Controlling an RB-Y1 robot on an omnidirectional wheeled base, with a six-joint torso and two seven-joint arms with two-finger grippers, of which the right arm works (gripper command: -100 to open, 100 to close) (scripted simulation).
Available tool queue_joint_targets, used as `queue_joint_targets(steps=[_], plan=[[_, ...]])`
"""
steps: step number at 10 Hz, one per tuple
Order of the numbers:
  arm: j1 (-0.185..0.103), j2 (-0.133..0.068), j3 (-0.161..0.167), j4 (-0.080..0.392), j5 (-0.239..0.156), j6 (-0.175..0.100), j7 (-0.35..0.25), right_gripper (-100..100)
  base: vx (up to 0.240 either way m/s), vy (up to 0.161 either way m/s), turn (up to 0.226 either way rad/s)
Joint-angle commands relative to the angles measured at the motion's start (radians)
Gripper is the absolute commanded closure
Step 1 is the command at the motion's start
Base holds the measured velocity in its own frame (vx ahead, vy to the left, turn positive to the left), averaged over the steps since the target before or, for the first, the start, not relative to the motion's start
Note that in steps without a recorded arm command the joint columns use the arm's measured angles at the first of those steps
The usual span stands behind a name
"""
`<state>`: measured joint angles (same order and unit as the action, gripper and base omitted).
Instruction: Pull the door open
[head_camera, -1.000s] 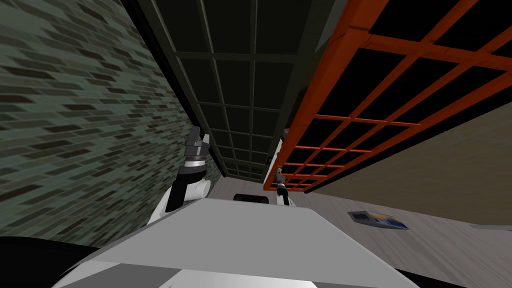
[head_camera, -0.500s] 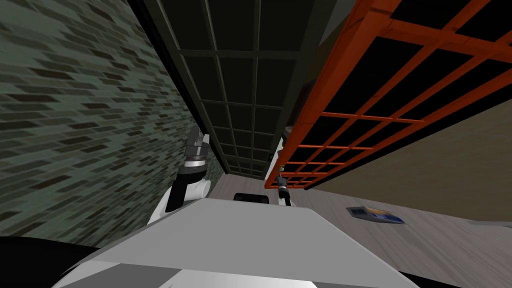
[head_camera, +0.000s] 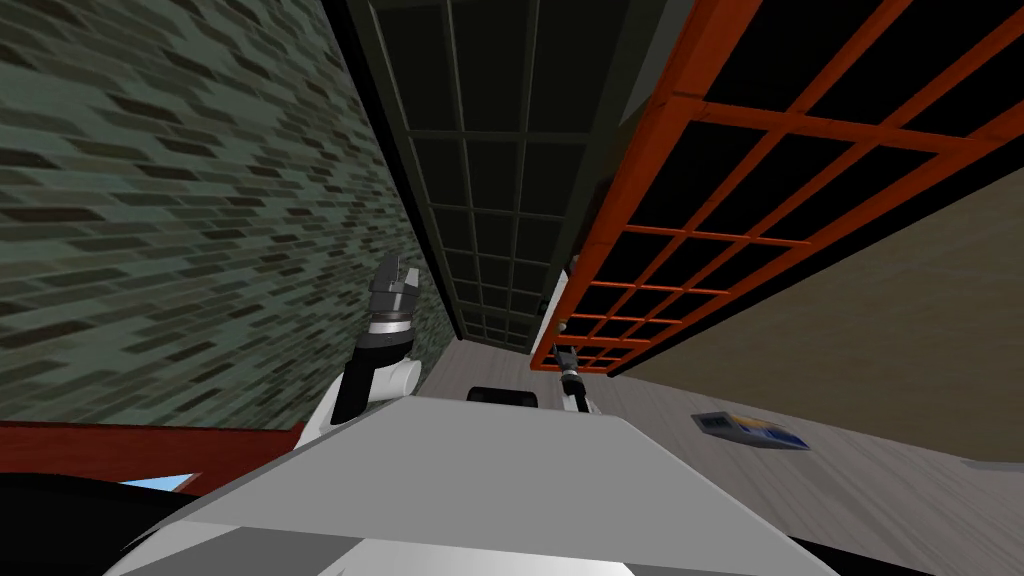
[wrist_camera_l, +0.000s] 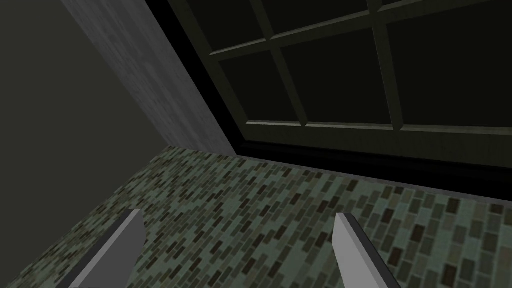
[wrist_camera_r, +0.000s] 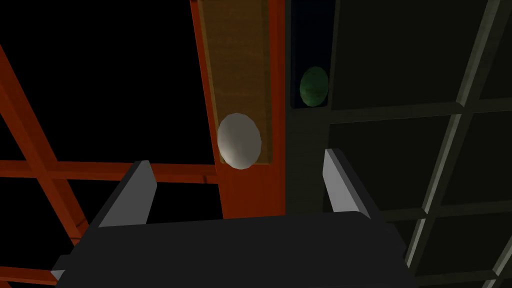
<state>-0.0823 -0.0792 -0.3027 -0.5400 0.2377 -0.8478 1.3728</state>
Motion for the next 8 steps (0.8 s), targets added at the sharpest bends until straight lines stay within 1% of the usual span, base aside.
queue_joint_targets(steps=[1, 2, 5, 6, 7, 8], plan=[[0.021, -0.001, 0.011, -0.047, 0.007, 0.018, -0.015, -100, -0.084, -0.021, 0.014], [0.006, -0.022, 0.029, -0.055, 0.016, 0.0, -0.04, -100, -0.153, -0.071, 0.124], [-0.021, -0.049, 0.059, -0.068, 0.031, -0.027, -0.079, -100, -0.197, -0.111, 0.121], [-0.009, -0.042, 0.054, -0.08, 0.029, -0.012, -0.072, -100, -0.082, -0.044, 0.017], [0.011, -0.073, 0.039, -0.063, 0.021, -0.03, -0.096, -100, 0.068, 0.006, 0.111], [0.02, -0.087, 0.031, -0.055, 0.017, -0.038, -0.106, -100, 0.167, 0.037, 0.103]])
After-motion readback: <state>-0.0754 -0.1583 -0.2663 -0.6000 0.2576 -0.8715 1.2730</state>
